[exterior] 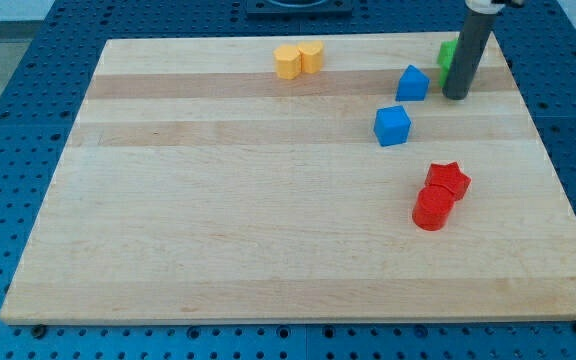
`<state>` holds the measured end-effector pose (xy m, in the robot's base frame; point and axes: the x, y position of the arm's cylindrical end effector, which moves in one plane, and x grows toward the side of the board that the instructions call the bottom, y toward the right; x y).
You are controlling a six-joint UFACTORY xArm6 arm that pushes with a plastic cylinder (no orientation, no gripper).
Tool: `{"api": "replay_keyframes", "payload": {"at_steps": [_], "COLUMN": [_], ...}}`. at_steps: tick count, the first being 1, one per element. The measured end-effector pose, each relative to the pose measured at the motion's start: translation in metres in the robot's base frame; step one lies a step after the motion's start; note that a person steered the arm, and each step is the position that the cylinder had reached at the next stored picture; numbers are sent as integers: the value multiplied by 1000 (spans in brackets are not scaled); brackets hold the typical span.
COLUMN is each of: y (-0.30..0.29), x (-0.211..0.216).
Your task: Place your arm in between the red blocks
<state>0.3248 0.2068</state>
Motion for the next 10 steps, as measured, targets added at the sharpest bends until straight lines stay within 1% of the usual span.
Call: {"api": "replay_keyframes", "payload": {"at_steps": [1,2,4,6,7,8,9,10], "y": [-4,-7,-7,18,18,18,15,15], "x": [14,39,41,61,61,78,110,111]}}
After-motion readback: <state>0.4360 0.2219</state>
